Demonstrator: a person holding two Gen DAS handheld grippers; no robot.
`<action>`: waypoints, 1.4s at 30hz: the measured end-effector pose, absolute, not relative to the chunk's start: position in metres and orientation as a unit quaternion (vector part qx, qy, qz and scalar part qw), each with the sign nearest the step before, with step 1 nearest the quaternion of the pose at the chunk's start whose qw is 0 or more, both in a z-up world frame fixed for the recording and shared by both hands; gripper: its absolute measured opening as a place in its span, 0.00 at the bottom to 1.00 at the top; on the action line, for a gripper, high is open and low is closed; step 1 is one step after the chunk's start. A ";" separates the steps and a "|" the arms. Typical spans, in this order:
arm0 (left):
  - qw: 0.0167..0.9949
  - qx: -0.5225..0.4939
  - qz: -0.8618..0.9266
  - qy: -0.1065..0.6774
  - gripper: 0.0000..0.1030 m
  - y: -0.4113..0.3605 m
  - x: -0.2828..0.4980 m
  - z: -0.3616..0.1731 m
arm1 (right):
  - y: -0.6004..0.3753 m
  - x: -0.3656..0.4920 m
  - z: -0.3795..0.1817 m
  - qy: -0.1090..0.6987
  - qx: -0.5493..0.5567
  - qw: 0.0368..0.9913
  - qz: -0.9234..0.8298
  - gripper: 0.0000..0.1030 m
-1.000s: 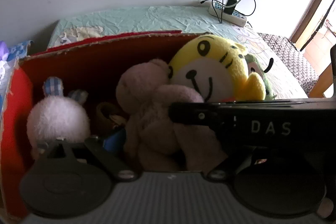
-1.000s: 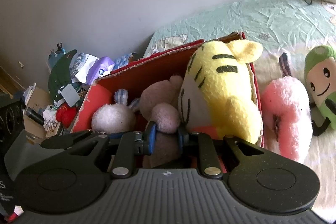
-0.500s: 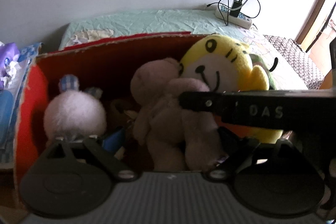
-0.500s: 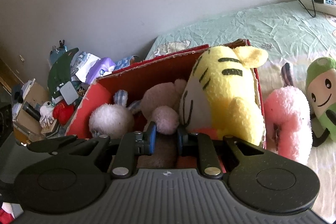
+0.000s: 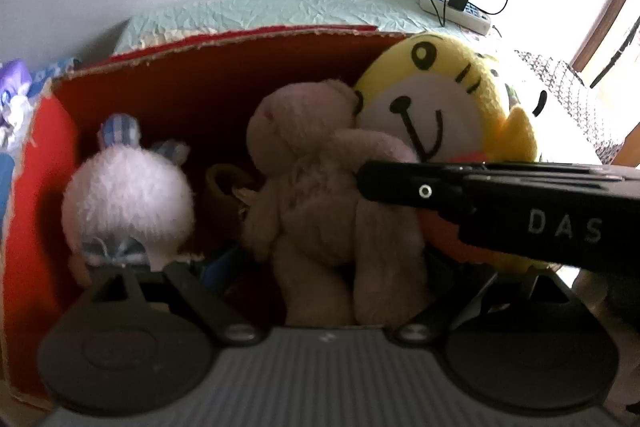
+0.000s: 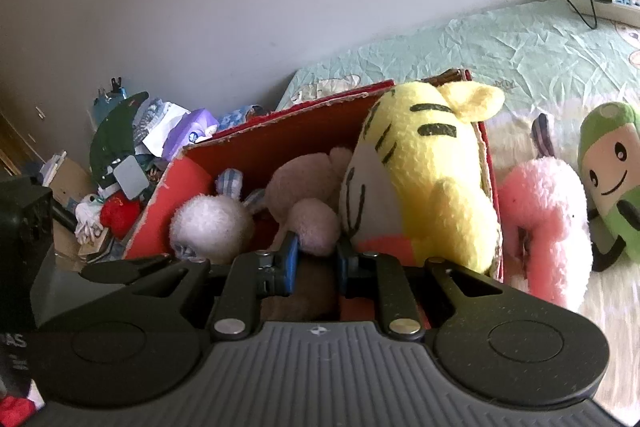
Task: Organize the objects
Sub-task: 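Lower the pink bear into the red box with the right gripper, then open the right gripper and withdraw it from the bear, then move the right gripper to the green plush toy beside the box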
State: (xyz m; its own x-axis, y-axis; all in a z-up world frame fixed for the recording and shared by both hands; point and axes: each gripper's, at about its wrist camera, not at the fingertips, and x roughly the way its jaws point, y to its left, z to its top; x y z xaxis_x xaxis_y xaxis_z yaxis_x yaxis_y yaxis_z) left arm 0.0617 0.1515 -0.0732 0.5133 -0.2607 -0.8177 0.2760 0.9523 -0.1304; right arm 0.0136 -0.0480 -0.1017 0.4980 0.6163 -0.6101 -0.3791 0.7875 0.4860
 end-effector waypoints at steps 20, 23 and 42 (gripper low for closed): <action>0.895 0.040 -0.129 0.426 0.91 0.141 0.040 -0.036 | -0.073 -0.013 -0.088 0.391 0.168 0.861 0.280 0.25; 0.896 0.038 -0.122 0.425 0.91 0.143 0.035 -0.033 | -0.074 -0.020 -0.086 0.380 0.156 0.869 0.277 0.25; 0.909 0.033 -0.018 0.416 0.91 0.126 0.007 -0.013 | -0.114 -0.032 -0.074 0.366 0.149 0.850 0.348 0.26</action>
